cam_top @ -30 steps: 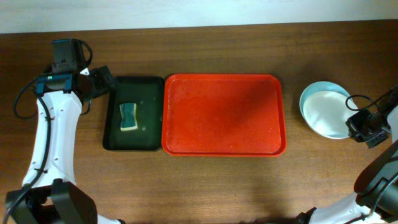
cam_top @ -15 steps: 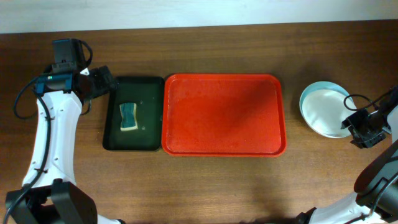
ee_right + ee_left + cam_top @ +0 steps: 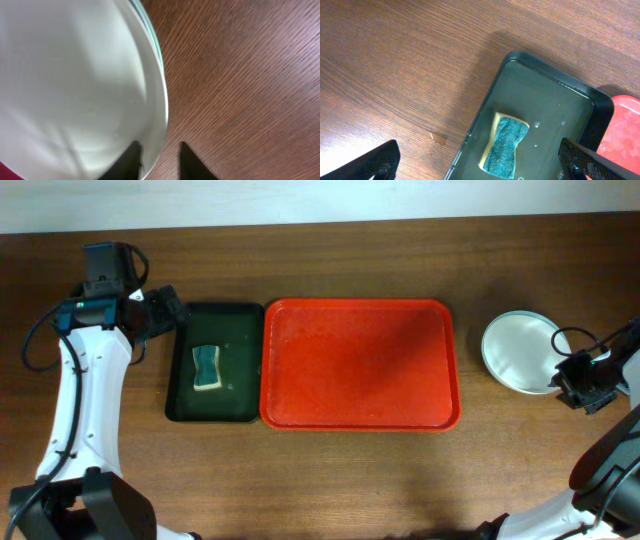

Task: Clean dirty plates on tray and stack at the side
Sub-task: 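Lower the white plate onto the light blue plate stack, then open the right gripper and lift it off the stacked plates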

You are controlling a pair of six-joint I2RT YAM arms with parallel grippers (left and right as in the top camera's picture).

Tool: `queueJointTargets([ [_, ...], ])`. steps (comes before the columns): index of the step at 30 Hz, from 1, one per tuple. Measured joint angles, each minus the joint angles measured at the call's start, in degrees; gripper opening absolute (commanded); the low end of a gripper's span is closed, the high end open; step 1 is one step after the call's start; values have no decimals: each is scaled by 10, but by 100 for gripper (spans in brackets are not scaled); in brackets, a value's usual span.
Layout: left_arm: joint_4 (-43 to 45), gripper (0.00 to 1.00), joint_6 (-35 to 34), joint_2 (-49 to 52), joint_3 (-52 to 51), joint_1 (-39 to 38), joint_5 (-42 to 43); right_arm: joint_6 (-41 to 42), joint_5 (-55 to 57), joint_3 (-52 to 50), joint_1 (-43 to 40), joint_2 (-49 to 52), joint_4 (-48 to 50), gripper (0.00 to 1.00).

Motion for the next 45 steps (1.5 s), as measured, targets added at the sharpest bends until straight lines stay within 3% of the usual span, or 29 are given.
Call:
queueJointTargets([
  [1,0,99,0,0,0,0,0,-4,-3,0,0,0,-3,43],
  [2,0,100,0,0,0,0,0,-4,-6,0,0,0,-4,35],
  [3,0,100,0,0,0,0,0,-5,-10,0,0,0,-6,13],
  [4,0,99,0,0,0,0,0,-5,-12,0,0,0,-9,4],
  [19,0,99,0,0,0,0,0,-9,-21,0,0,0,-89,4],
  [31,0,99,0,0,0,0,0,23,-26,-57,23,0,13,4],
  [39,0,99,0,0,0,0,0,25,-50,12,26,0,0,4],
  [42,0,100,0,0,0,0,0,4,-97,29,26,0,-23,11],
  [43,0,99,0,0,0,0,0,-5,-111,32,26,0,-25,24],
  [44,0,99,0,0,0,0,0,-12,-122,34,27,0,-24,47],
  [45,0,99,0,0,0,0,0,-21,-124,34,27,0,-24,56],
])
